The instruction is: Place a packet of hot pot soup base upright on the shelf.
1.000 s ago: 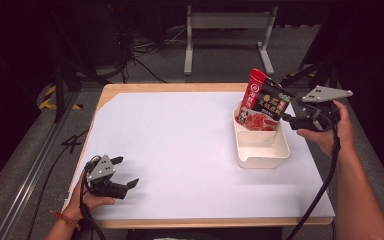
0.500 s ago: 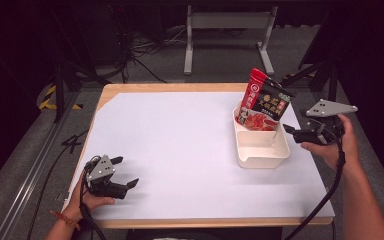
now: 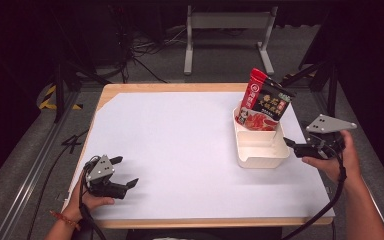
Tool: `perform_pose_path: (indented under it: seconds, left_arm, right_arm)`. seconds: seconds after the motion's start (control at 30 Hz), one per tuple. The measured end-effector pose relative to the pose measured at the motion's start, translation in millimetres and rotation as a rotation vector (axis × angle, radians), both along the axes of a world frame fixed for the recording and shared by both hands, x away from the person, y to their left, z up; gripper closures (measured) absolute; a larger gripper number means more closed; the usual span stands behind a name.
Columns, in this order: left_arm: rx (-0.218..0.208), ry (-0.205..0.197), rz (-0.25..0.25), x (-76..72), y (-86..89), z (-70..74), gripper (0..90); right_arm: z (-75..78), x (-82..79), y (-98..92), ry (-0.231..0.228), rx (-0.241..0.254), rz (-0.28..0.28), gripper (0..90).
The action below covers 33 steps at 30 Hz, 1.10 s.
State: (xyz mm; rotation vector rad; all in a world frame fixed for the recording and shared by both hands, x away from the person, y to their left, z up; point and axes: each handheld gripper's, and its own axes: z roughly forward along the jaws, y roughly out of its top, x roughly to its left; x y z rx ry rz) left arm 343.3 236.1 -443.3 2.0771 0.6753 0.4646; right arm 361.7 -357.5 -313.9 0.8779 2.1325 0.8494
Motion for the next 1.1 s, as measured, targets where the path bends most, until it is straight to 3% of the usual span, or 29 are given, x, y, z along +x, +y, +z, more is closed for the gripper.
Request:
perform_pose_path:
  seconds: [0.4, 0.77, 0.93, 1.1]
  left_arm:
    - [-0.002, -0.002, 0.002, -0.3, 0.1, 0.2, 7.8]
    - [-0.004, -0.004, 0.004, -0.6, 0.6, 0.5, 7.8]
    - [-0.006, -0.004, 0.004, -0.8, 0.7, 0.7, 7.8]
    - [-0.006, -0.005, 0.003, -0.9, 1.4, 1.1, 7.8]
  right_arm:
    - [-18.0, -20.6, -9.7, -0.008, 0.034, -0.002, 23.0]
    - [-44.6, -37.8, -13.0, -0.008, 0.077, -0.019, 18.6]
    - [-56.9, -44.7, -10.7, -0.008, 0.063, -0.021, 16.9]
    - [-69.3, -50.4, -11.2, 0.004, 0.08, -0.022, 15.3]
